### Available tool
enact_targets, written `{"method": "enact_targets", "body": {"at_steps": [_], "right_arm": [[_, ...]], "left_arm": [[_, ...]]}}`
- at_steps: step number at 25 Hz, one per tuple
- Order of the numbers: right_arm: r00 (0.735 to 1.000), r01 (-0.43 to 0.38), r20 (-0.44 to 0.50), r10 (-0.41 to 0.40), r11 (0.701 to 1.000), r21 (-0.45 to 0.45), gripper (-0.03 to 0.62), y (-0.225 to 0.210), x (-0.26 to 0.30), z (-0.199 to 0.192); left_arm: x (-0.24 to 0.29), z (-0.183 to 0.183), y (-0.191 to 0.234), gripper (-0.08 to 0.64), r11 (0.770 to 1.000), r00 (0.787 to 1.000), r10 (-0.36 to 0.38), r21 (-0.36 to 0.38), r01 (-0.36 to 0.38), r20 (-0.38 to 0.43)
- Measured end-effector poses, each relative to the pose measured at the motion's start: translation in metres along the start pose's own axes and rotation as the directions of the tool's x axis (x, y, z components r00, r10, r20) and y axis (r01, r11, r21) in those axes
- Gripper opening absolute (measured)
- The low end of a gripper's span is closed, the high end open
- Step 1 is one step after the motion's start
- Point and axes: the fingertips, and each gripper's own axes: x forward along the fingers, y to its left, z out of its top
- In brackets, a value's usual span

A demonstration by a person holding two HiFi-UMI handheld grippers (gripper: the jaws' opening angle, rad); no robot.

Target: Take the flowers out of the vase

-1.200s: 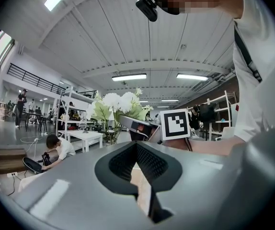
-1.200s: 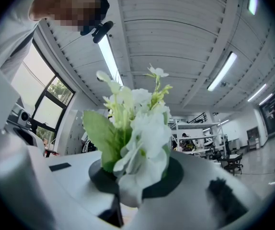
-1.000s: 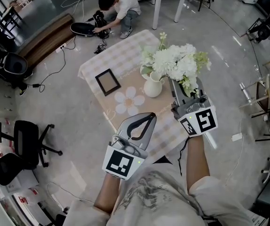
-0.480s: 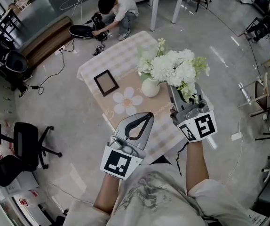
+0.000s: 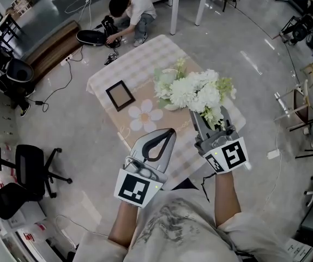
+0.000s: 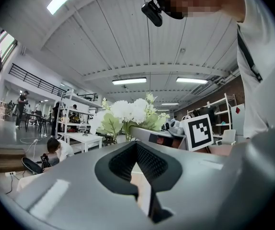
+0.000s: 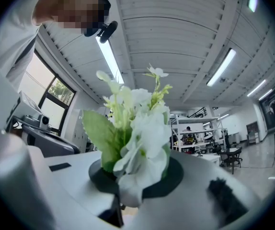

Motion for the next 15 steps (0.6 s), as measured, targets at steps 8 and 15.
{"method": "enact_targets", "body": {"at_steps": [8,15], "right_arm": [[0.999,-0.014,-0.042,0.014,1.0,0.006,0.069,0.019,-0.015,-0.005],[0.998,-0.019,-0.051,0.02,1.0,0.018,0.069,0.028,-0.027,-0.008]], "left_arm": [[-0.007,0.002,0.001,0.009,1.0,1.0,0.016,-0.006,-0.015,0.011],[-0.011,-0.001,-0.001,0.008,1.0,1.0,0.024,-0.012,-0.024,0.015]]}}
